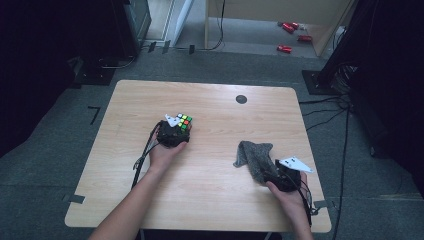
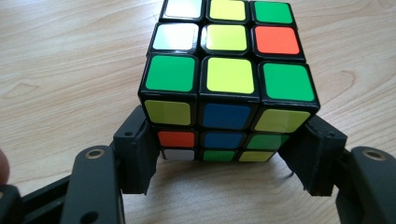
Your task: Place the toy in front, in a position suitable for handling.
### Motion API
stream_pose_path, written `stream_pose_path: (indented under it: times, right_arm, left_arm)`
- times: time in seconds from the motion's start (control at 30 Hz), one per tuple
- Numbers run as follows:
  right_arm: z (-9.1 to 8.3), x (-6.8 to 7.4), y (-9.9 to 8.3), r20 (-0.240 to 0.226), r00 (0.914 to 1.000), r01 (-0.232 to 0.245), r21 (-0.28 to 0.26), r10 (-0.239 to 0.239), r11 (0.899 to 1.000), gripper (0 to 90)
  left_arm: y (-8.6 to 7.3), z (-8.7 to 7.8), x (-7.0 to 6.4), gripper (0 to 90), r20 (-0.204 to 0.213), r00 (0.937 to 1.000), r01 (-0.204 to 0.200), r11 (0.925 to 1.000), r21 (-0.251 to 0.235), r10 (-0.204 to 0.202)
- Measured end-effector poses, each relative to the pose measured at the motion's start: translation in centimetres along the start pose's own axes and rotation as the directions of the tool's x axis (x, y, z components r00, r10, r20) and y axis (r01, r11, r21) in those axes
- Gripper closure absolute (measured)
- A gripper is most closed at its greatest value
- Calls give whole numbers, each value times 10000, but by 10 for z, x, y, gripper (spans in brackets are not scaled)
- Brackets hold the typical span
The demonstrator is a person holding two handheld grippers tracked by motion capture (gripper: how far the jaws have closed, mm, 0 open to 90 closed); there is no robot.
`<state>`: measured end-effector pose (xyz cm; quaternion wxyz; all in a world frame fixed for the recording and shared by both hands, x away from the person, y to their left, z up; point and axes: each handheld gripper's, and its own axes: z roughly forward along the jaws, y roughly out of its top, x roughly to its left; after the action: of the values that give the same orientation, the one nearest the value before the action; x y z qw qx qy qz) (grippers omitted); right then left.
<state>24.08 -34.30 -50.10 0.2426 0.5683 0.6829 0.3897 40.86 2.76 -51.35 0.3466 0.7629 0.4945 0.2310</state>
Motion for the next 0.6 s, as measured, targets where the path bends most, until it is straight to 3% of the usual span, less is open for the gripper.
stream_pose_path:
  times: [0.13, 0.3, 0.4, 0.53, 0.6]
  right_arm:
    - [-1, 1, 0, 15, 10000, 7, -1, -7, 10000, 356]
    - [-2, 0, 1, 56, 10000, -9, -50, 9, 10000, 357]
    - [-2, 0, 0, 72, 10000, -9, -46, 9, 10000, 357]
    - [-2, 0, 0, 88, 10000, 4, -42, -3, 10000, 357]
    - [-1, 0, 0, 88, 10000, -17, -17, 18, 10000, 357]
  left_arm:
    - [-2, -7, 1, 349, 234, 9993, -304, 9994, -137, 307]
    - [-5, -27, 6, 349, 813, 9951, -531, 9979, -377, 560]
    - [-11, -43, 10, 350, 1157, 9903, -721, 9963, -468, 771]
    - [-25, -65, 8, 350, 1330, 9799, -1459, 9888, -310, 1488]
    - [-33, -76, 7, 350, 1484, 9760, -1564, 9872, -306, 1593]
